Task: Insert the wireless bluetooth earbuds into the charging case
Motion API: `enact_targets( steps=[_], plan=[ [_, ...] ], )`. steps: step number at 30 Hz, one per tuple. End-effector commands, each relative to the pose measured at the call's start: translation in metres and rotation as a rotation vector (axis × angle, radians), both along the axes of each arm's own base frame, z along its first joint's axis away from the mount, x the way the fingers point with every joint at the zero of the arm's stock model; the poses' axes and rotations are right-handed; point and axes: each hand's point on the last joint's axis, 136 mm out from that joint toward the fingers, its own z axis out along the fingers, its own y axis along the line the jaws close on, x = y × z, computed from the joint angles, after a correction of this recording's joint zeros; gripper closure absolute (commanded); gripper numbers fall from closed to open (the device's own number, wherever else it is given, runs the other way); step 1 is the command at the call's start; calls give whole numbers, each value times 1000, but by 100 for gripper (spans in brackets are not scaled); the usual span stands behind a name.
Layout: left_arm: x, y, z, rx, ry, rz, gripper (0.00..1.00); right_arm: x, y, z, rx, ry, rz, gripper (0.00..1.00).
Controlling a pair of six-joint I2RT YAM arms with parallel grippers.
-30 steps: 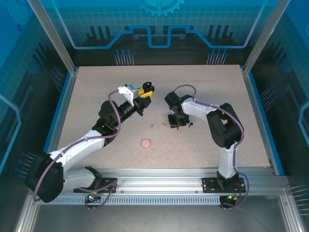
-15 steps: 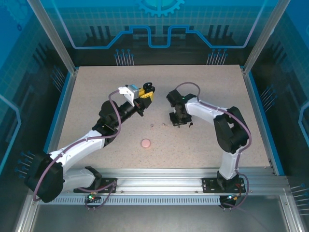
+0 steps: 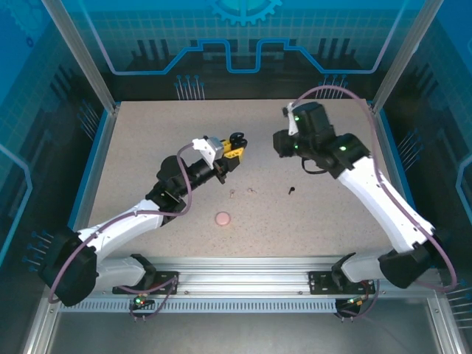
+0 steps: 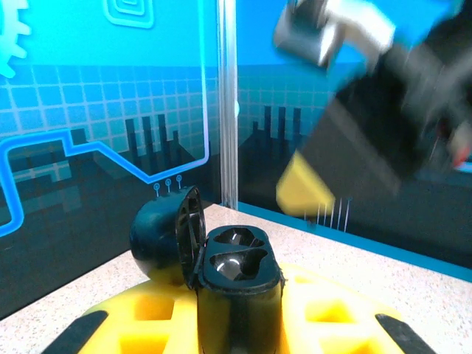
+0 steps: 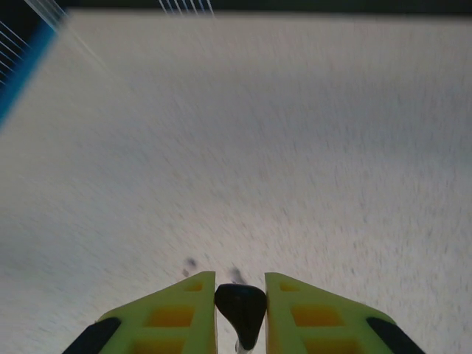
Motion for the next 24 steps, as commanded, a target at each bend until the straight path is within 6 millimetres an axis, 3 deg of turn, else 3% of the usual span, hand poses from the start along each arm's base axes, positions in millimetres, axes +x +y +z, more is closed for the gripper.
enact_targets(
  steps=[1,4,8,14,24],
  plan=[
    [-9,-15,29,2,-121,-44,100,-10,10,50,84,-124,83,80],
    [-12,-27,31,21,-144,-64,100,-23,21,79,166,-199,148,80],
    [-14,-39,35,30,-155,-84,100,-38,40,97,225,-265,237,79],
    [-14,-46,42,21,-157,-86,100,-52,56,99,244,-313,313,79],
    [-13,-49,42,19,-147,-89,100,-58,64,82,246,-295,339,79]
  ],
)
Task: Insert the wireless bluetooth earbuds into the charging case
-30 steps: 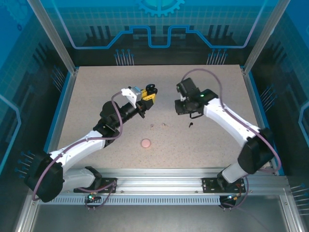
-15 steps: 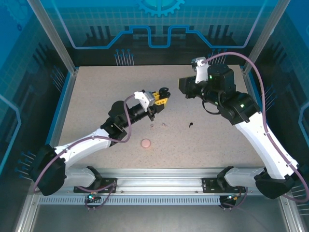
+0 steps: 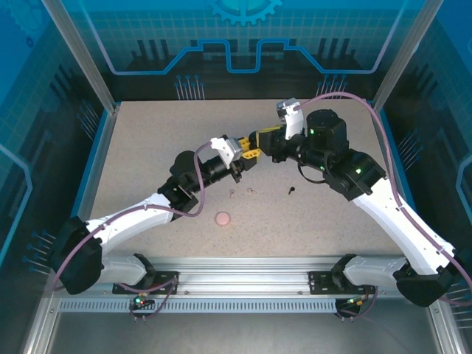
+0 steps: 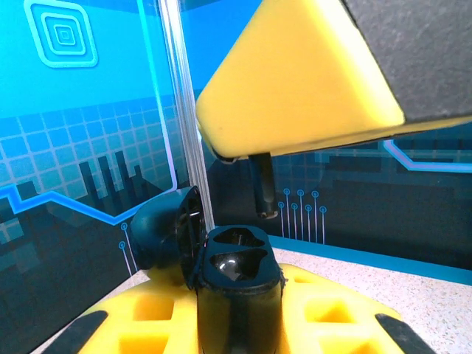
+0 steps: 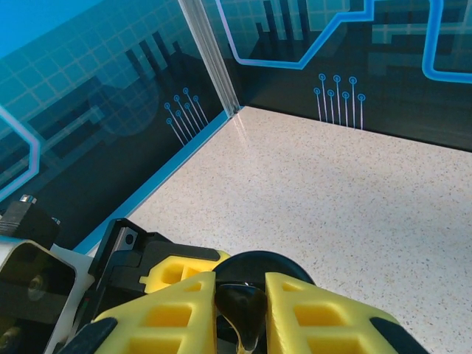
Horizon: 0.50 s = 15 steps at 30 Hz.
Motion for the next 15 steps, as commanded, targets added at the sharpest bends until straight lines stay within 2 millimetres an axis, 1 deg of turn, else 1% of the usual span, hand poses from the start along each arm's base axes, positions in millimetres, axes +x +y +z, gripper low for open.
enact_targets(
  steps=[1,10,15],
  plan=[
    [-1,-4,17,-17,-43,-4,100,-9,5,11,28,-44,35,79],
    [-2,-7,18,-17,-46,-12,100,-6,6,2,10,-35,30,79],
    [-3,-6,20,-18,-50,-14,100,-2,9,-8,-12,-18,28,80]
  ],
)
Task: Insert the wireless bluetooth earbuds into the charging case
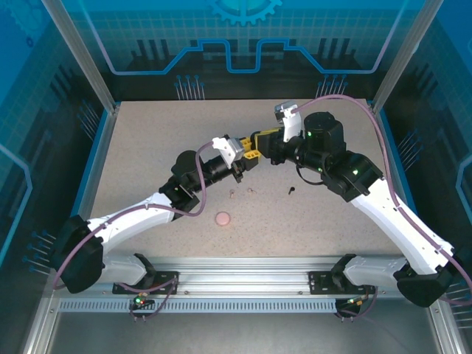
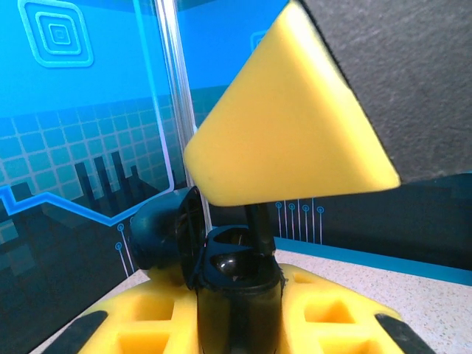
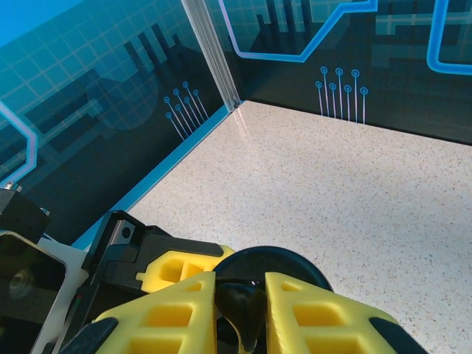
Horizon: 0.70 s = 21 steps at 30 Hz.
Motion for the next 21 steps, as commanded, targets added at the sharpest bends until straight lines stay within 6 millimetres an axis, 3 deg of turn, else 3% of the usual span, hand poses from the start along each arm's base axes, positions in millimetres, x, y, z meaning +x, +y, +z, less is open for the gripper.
enact_targets(
  steps=[1,14,21],
  plan=[
    [-4,-2,20,-21,-52,-6,100,-1,6,-1,-8,-24,22,80],
    [-4,-1,20,-18,-52,4,100,6,3,-33,-122,-5,7,81],
    [1,0,17,-27,-27,20,100,-10,25,-45,-164,29,165,81]
  ],
)
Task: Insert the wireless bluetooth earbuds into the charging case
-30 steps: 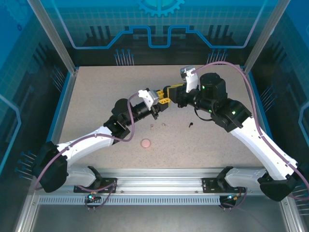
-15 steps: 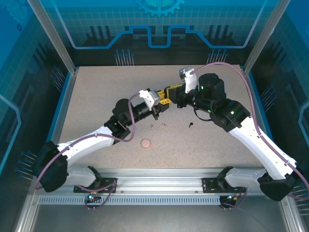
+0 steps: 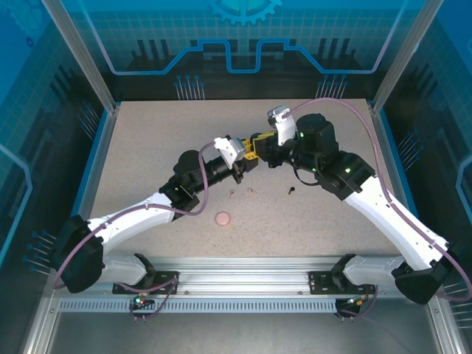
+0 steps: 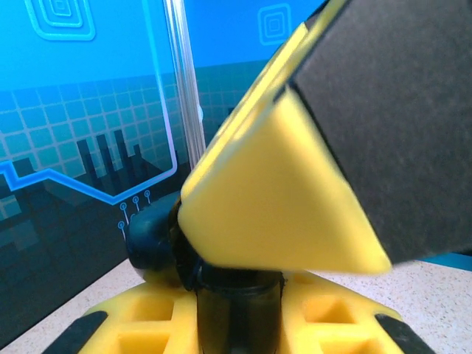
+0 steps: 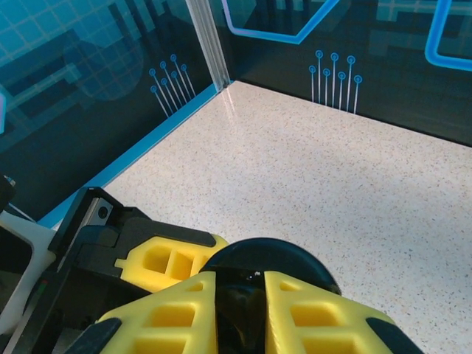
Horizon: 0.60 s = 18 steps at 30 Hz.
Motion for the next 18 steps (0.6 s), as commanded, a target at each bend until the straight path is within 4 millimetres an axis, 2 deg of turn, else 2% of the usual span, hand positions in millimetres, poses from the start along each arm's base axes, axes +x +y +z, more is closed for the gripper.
enact_targets(
  steps=[1,4,6,8,9,11,13,16,18],
  plan=[
    [-3,-1,30,-62,-68,0,100,-18,20,-23,-79,59,134,80],
    [-2,-1,30,-67,-61,3,100,-19,22,-34,-121,74,134,79],
    [-1,-1,27,-63,-53,2,100,-17,20,-34,-119,73,118,77],
    [0,-1,24,-62,-45,4,100,-14,17,-26,-104,66,81,64],
    [0,-1,24,-64,-42,5,100,-13,15,-20,-91,60,71,61],
    [1,-1,19,-62,-30,8,100,-12,10,2,-44,44,46,47],
    [1,0,15,-64,-23,12,100,-14,3,25,3,29,24,40],
    [1,3,10,-73,-18,23,100,-11,-20,57,81,18,-57,32],
    [0,4,9,-76,-17,23,100,-3,-43,65,123,51,-141,30]
  ],
)
